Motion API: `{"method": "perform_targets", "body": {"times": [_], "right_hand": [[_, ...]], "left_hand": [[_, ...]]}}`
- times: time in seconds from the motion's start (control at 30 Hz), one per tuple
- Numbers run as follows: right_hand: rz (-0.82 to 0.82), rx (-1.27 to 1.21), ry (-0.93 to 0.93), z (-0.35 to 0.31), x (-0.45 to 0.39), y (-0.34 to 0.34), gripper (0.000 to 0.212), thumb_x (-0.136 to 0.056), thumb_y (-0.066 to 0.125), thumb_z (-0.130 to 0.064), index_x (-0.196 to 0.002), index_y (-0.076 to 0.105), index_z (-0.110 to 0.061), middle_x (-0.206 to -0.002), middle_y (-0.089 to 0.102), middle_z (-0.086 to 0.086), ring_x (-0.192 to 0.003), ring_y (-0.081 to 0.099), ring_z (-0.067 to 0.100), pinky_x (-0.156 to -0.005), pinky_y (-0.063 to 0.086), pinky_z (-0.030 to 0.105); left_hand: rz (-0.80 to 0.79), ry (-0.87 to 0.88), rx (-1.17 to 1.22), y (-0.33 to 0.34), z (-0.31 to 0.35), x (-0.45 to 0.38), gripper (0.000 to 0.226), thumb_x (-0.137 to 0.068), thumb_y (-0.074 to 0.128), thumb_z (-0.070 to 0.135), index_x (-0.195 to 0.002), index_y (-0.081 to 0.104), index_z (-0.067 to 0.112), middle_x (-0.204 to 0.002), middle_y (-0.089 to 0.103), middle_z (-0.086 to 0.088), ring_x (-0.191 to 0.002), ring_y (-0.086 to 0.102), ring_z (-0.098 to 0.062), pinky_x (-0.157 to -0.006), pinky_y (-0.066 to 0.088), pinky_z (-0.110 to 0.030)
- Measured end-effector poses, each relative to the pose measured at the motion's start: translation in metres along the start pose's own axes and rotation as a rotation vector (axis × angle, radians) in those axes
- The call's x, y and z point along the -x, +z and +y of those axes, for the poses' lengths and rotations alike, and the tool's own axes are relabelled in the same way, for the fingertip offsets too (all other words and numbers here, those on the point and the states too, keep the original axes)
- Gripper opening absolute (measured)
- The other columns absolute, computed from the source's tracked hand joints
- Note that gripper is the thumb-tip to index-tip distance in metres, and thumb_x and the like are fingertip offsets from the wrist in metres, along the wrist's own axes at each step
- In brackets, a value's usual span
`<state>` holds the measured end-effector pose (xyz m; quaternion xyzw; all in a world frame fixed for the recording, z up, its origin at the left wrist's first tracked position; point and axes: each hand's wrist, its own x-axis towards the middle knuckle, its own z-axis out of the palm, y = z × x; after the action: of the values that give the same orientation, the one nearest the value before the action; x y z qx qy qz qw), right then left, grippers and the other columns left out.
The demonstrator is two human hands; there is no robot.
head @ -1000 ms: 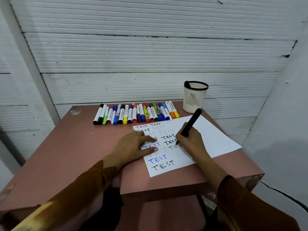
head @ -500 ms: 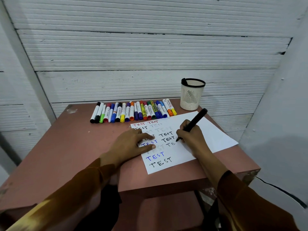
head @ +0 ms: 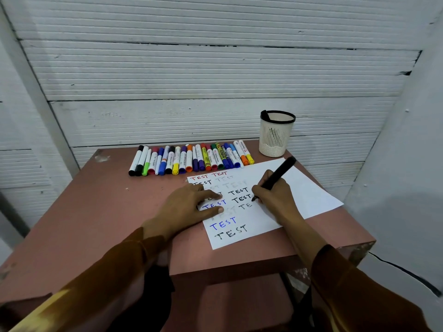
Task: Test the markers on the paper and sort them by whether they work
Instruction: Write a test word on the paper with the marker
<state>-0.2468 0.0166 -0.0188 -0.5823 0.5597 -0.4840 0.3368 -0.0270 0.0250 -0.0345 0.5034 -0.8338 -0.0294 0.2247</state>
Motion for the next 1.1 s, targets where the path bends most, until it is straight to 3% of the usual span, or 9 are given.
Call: {"method": "perform_targets", "body": {"times": [0.17, 0.37, 0.57, 0.73, 1.1], "right_hand": [[0.002, -0.033, 0.032, -0.0002, -0.0008, -0.0008, 0.022, -0.073, 0.06, 0.002, -0.063, 0.045, -0.01, -0.069, 0.056, 0.018, -0.062, 0.055, 0.023, -0.06, 0.044, 0.03], [-0.001, -0.023, 0.03, 0.0003, -0.002, -0.001, 0.026, -0.074, 0.061, 0.002, -0.061, 0.042, -0.011, -0.06, 0.049, 0.009, -0.058, 0.051, 0.02, -0.057, 0.042, 0.027], [-0.016, -0.027, -0.005, -0.0025, 0.0012, -0.0006, 0.029, -0.075, 0.058, 0.006, -0.061, 0.038, -0.01, -0.057, 0.044, 0.005, -0.045, 0.048, 0.002, -0.045, 0.038, 0.009], [0.02, -0.057, 0.023, -0.0013, -0.0001, -0.0013, 0.025, -0.075, 0.06, 0.003, -0.062, 0.042, -0.011, -0.061, 0.05, 0.008, -0.057, 0.05, 0.017, -0.055, 0.04, 0.024], [0.047, -0.005, 0.007, -0.002, 0.0001, 0.0003, 0.026, -0.076, 0.061, 0.0, -0.062, 0.042, -0.012, -0.06, 0.05, 0.003, -0.058, 0.052, 0.014, -0.059, 0.043, 0.023]], "left_hand": [[0.01, 0.001, 0.006, 0.0005, -0.0003, 0.0006, 0.086, -0.064, 0.013, 0.09, -0.118, 0.059, 0.041, -0.079, 0.05, 0.009, -0.077, 0.043, -0.009, -0.06, 0.03, -0.014], [-0.008, -0.001, -0.012, -0.0005, 0.0001, 0.0001, 0.088, -0.063, 0.011, 0.09, -0.12, 0.057, 0.042, -0.082, 0.051, 0.008, -0.077, 0.043, -0.008, -0.061, 0.031, -0.015], [-0.013, -0.002, -0.01, -0.0011, 0.0009, 0.0001, 0.088, -0.063, 0.011, 0.09, -0.12, 0.056, 0.041, -0.081, 0.049, 0.009, -0.077, 0.042, -0.008, -0.059, 0.029, -0.014], [-0.009, -0.001, -0.006, -0.0009, 0.0002, 0.0001, 0.089, -0.063, 0.011, 0.091, -0.12, 0.057, 0.041, -0.082, 0.051, 0.008, -0.077, 0.043, -0.009, -0.06, 0.03, -0.015], [-0.006, -0.003, -0.002, 0.0007, -0.0009, -0.0002, 0.085, -0.064, 0.013, 0.09, -0.119, 0.057, 0.042, -0.082, 0.052, 0.008, -0.078, 0.044, -0.008, -0.06, 0.03, -0.014]]}}
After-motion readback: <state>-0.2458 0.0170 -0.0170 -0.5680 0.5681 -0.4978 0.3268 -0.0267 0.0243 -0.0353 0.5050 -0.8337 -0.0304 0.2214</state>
